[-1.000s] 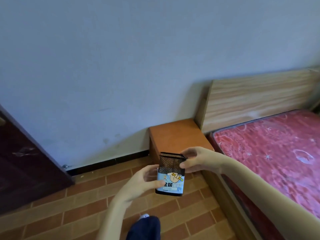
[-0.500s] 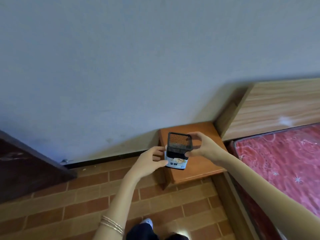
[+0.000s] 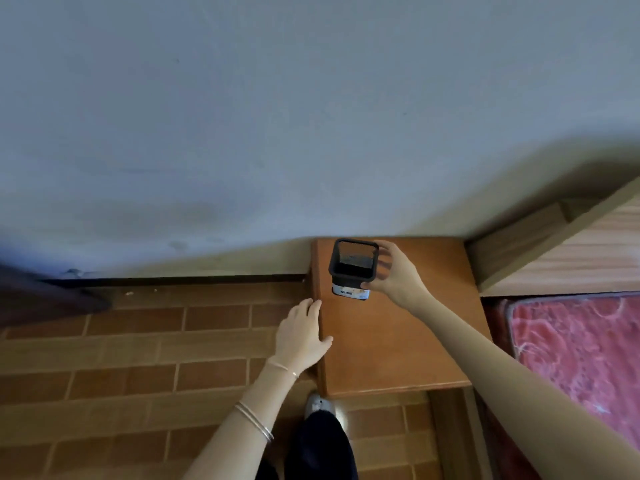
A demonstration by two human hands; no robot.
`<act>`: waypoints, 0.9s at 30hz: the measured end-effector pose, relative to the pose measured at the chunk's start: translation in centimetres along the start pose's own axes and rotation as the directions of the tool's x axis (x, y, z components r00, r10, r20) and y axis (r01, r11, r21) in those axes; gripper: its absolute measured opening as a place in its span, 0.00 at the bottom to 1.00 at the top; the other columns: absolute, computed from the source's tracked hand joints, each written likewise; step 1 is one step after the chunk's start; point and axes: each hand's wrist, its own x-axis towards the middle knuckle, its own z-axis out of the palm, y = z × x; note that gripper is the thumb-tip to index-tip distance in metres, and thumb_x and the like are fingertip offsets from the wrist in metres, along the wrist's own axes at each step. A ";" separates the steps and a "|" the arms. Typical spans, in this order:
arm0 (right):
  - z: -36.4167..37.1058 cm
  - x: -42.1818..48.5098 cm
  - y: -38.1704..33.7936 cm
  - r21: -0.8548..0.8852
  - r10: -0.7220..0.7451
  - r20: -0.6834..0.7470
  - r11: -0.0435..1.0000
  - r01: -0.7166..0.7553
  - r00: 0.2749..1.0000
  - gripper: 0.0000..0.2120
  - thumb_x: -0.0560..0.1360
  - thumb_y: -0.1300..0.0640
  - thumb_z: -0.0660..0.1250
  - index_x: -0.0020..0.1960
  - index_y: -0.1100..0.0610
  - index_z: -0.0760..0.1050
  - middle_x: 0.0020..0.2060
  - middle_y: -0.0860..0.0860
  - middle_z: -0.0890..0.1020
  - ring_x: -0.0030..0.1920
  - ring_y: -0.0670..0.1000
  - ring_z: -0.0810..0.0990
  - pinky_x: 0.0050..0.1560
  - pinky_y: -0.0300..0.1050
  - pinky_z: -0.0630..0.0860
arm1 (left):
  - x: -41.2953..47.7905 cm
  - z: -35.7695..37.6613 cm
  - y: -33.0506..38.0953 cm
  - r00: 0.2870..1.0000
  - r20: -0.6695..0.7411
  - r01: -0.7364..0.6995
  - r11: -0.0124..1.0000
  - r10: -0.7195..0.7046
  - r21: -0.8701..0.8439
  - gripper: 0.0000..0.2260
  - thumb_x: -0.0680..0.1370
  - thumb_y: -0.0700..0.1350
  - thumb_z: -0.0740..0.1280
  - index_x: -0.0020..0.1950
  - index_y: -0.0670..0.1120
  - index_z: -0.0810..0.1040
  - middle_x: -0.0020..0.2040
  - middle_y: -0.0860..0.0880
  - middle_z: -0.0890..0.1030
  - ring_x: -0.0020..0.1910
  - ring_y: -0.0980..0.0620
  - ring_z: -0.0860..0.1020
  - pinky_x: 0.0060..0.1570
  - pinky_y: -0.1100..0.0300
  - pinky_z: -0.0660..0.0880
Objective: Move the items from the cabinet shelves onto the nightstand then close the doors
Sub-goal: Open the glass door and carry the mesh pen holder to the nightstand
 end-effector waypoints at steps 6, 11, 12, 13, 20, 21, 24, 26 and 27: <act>2.1 7.1 5.9 0.040 -0.075 0.004 0.996 0.075 0.997 0.34 0.65 0.65 0.75 0.67 0.57 0.64 0.61 0.50 0.71 0.59 0.46 0.71 0.54 0.37 0.73 | 6.8 9.5 -0.3 0.970 -0.145 0.195 0.981 -0.196 -0.018 0.36 0.77 0.60 0.59 0.76 0.43 0.48 0.76 0.45 0.53 0.74 0.49 0.54 0.69 0.58 0.62; 3.5 10.7 9.6 0.020 -0.132 0.028 0.991 0.132 0.991 0.36 0.65 0.65 0.75 0.68 0.57 0.63 0.61 0.48 0.70 0.58 0.43 0.72 0.51 0.30 0.73 | 9.5 15.1 0.2 0.950 -0.143 0.277 0.960 -0.278 -0.024 0.37 0.78 0.59 0.56 0.75 0.37 0.45 0.76 0.40 0.50 0.75 0.45 0.51 0.72 0.56 0.53; 3.8 11.2 10.2 0.017 -0.145 0.027 0.989 0.145 0.989 0.36 0.65 0.65 0.75 0.68 0.57 0.63 0.62 0.48 0.71 0.58 0.43 0.72 0.51 0.30 0.73 | 9.7 15.7 0.4 0.943 -0.165 0.286 0.957 -0.289 -0.041 0.38 0.77 0.58 0.59 0.75 0.35 0.47 0.75 0.37 0.52 0.74 0.43 0.54 0.71 0.54 0.56; 4.1 11.7 10.6 0.018 -0.155 0.028 0.988 0.154 0.988 0.37 0.65 0.65 0.75 0.69 0.57 0.63 0.62 0.49 0.71 0.58 0.42 0.72 0.52 0.30 0.73 | 9.8 16.4 0.5 0.935 -0.200 0.286 0.956 -0.294 -0.065 0.39 0.75 0.57 0.62 0.74 0.34 0.51 0.74 0.36 0.56 0.73 0.41 0.58 0.69 0.52 0.60; 5.5 13.5 11.4 -0.033 -0.203 0.023 0.978 0.204 0.979 0.36 0.66 0.62 0.75 0.69 0.58 0.62 0.62 0.50 0.71 0.57 0.42 0.72 0.50 0.24 0.71 | 10.0 17.8 0.0 0.921 -0.268 0.269 0.959 -0.282 -0.086 0.36 0.74 0.58 0.52 0.72 0.34 0.56 0.71 0.34 0.63 0.69 0.39 0.65 0.65 0.49 0.67; 5.5 13.7 11.5 -0.035 -0.203 0.011 0.979 0.203 0.979 0.36 0.66 0.63 0.75 0.69 0.58 0.62 0.63 0.51 0.71 0.57 0.43 0.72 0.50 0.24 0.71 | 10.0 18.0 -0.1 0.922 -0.267 0.268 0.960 -0.281 -0.083 0.35 0.74 0.58 0.52 0.72 0.34 0.56 0.71 0.35 0.63 0.70 0.39 0.65 0.65 0.50 0.67; 5.3 14.3 11.8 -0.074 -0.204 -0.009 0.976 0.203 0.979 0.37 0.66 0.63 0.75 0.70 0.59 0.62 0.63 0.53 0.72 0.58 0.45 0.73 0.51 0.24 0.71 | 10.2 18.2 -0.3 0.921 -0.270 0.269 0.960 -0.280 -0.078 0.35 0.74 0.57 0.52 0.72 0.33 0.58 0.71 0.35 0.63 0.70 0.39 0.64 0.65 0.50 0.67; 5.2 14.7 11.9 -0.126 -0.211 -0.018 0.970 0.207 0.977 0.37 0.66 0.62 0.75 0.71 0.59 0.61 0.64 0.53 0.73 0.59 0.45 0.73 0.54 0.28 0.71 | 10.2 18.2 -0.3 0.923 -0.269 0.262 0.962 -0.274 -0.079 0.35 0.74 0.57 0.53 0.72 0.33 0.57 0.71 0.35 0.63 0.70 0.39 0.64 0.65 0.50 0.67; 5.2 14.9 11.9 -0.162 -0.219 -0.025 0.964 0.212 0.975 0.38 0.67 0.61 0.75 0.71 0.58 0.60 0.64 0.53 0.73 0.60 0.46 0.72 0.58 0.33 0.71 | 10.2 18.2 -0.4 0.925 -0.269 0.258 0.963 -0.269 -0.078 0.35 0.74 0.57 0.53 0.72 0.34 0.57 0.71 0.35 0.63 0.70 0.40 0.64 0.65 0.50 0.67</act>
